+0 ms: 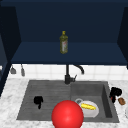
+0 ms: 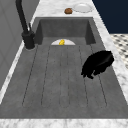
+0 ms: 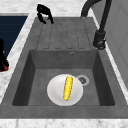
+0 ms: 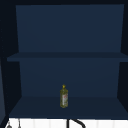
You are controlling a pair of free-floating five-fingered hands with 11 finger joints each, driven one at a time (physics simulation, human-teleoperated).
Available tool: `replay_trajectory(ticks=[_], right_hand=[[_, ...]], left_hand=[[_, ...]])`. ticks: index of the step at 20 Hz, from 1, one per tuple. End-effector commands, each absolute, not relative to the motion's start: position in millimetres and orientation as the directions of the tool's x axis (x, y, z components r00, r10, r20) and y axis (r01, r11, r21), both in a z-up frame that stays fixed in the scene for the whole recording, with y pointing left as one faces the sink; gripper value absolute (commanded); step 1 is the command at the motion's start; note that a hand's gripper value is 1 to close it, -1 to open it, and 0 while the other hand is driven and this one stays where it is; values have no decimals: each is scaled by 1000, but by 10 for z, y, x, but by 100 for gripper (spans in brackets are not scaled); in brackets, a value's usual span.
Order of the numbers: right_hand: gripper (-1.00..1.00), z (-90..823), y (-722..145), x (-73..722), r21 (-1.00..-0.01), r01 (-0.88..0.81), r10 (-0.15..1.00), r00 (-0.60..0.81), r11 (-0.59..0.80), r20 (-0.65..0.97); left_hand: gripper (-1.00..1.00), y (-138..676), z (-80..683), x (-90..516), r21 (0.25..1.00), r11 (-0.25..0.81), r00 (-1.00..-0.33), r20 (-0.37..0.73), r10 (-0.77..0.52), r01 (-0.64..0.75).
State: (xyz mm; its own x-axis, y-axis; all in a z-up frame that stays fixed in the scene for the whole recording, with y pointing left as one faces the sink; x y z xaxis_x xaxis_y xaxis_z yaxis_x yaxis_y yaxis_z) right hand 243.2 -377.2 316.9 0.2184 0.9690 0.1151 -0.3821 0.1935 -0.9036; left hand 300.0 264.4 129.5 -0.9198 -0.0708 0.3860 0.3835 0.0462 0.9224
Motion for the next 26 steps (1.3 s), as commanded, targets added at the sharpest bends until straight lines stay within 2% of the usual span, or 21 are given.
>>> replay_trajectory(ticks=[1, 26], right_hand=[[100, 3362, -3534, 2306, -905, -380, 969, 218, 193, 116], [100, 5035, -2060, 1566, -903, -382, 969, 218, 198, 120]], left_hand=[[0, 2644, 1295, 3000, 922, 46, -920, 386, -71, 384], [0, 2644, 1295, 3000, 922, 46, -920, 386, -71, 384]])
